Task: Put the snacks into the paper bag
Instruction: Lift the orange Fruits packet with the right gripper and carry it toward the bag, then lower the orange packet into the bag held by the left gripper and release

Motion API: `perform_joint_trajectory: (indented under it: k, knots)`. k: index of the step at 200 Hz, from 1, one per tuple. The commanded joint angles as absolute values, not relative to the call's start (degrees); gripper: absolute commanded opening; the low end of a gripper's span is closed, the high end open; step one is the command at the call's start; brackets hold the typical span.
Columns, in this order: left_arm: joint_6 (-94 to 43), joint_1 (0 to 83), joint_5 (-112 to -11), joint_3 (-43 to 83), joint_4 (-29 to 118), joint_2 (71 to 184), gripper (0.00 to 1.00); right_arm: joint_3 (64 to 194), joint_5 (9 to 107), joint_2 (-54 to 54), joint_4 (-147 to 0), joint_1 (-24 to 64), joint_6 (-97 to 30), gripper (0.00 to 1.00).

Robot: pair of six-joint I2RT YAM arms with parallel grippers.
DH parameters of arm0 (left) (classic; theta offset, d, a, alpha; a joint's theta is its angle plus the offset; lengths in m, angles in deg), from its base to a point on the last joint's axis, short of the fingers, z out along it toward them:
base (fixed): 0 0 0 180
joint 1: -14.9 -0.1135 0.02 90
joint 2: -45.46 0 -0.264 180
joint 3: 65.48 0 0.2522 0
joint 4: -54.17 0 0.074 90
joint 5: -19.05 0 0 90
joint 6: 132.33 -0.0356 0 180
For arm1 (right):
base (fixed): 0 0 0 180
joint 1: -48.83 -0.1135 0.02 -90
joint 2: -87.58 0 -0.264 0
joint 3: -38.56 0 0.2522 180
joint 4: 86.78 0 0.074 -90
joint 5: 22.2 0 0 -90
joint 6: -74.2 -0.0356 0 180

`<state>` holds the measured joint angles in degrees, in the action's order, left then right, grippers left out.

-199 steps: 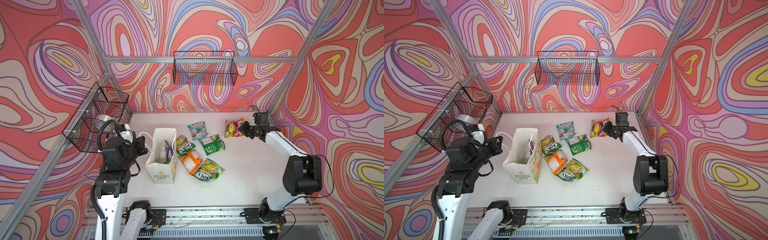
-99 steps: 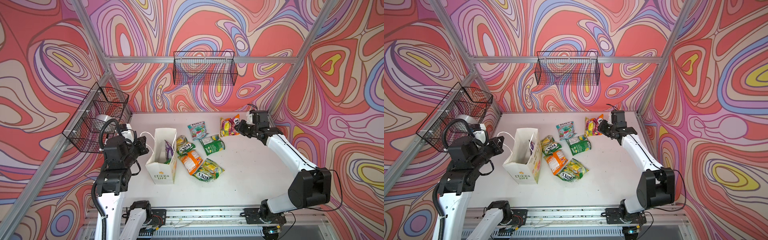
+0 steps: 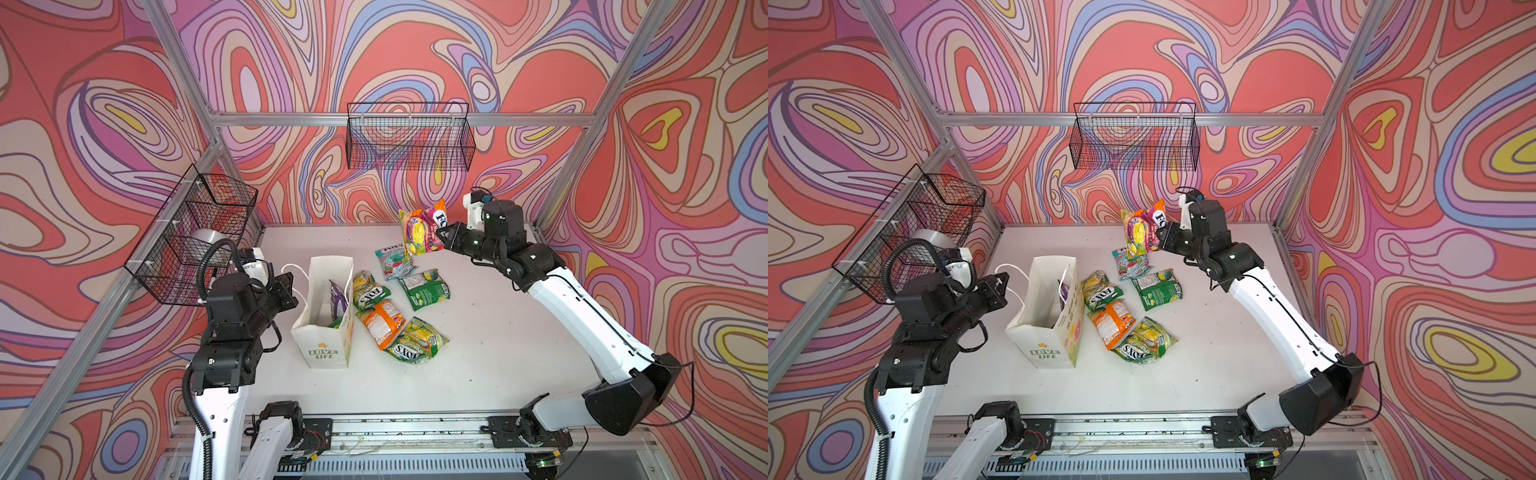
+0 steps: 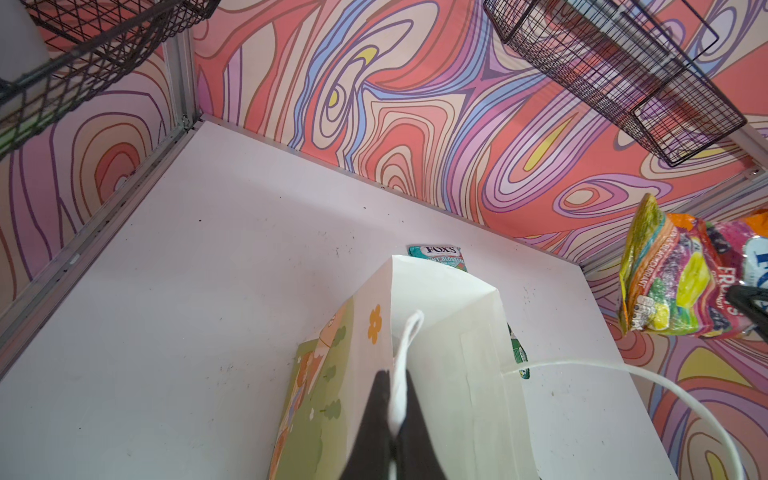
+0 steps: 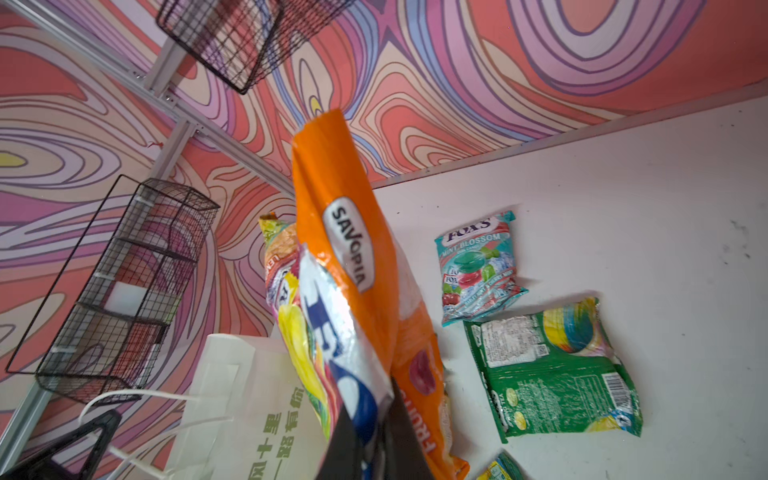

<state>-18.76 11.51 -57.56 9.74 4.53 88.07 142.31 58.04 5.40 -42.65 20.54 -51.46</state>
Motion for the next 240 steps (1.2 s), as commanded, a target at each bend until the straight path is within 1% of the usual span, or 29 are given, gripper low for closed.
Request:
perform_joint_trajectory:
  k: [1, 43, 71, 87, 122, 151, 176, 196, 240]
  knots:
    - [-19.7, 11.7, -56.5, 9.1, 6.1, 88.3, 0.00, 148.5, 60.0, 5.7, -44.1, 16.7, -50.6, 0.00]
    - [-19.6, 11.7, -55.5, 9.1, 6.4, 88.4, 0.00, 155.2, 60.2, 1.3, -45.3, 8.5, -48.6, 0.00]
    - [-19.4, 11.8, -54.5, 9.1, 6.6, 88.2, 0.00, 161.8, 60.4, -5.1, -45.9, 2.9, -46.9, 0.00]
    - [-19.6, 12.0, -55.9, 9.1, 6.4, 87.8, 0.00, 166.5, 61.2, -9.8, -44.9, -0.1, -45.9, 0.00]
    - [-20.0, 12.0, -58.7, 9.2, 5.8, 86.1, 0.00, 176.0, 62.7, -18.5, -40.2, -3.5, -43.6, 0.00]
    - [-20.2, 12.0, -61.2, 8.7, 6.2, 84.4, 0.00, 174.8, 63.7, -20.4, -39.5, -4.6, -43.1, 0.00]
    - [-19.9, 12.0, -61.0, 8.9, 5.9, 85.0, 0.00, 172.4, 64.8, -20.6, -39.0, -5.3, -43.0, 0.00]
    - [-19.7, 12.0, -61.9, 8.9, 5.5, 85.5, 0.00, 170.8, 67.5, -20.2, -37.8, -6.5, -42.3, 0.00]
    - [-19.8, 12.0, -62.2, 9.0, 5.4, 85.5, 0.00, 173.7, 70.5, -22.7, -31.3, -8.3, -40.2, 0.00]
